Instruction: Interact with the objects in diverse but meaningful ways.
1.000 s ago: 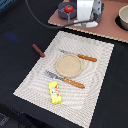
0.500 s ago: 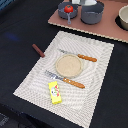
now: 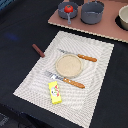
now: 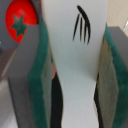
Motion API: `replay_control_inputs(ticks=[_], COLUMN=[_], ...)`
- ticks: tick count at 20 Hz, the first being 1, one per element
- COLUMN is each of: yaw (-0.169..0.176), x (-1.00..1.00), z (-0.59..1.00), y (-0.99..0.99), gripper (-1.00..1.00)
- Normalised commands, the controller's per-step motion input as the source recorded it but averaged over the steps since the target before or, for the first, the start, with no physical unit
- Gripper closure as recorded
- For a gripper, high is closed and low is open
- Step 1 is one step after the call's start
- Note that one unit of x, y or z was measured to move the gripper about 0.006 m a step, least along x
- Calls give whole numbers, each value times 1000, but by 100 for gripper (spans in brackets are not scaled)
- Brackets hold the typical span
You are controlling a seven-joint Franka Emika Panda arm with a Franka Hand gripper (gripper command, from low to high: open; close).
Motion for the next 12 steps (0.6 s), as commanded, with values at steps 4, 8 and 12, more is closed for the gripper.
replay_control_inputs(ticks=[4, 8, 12], yaw=[40, 19, 10], x=[-611, -435, -371], z=[-291, -413, -463], y=[278, 156, 107], gripper=[100, 100, 100])
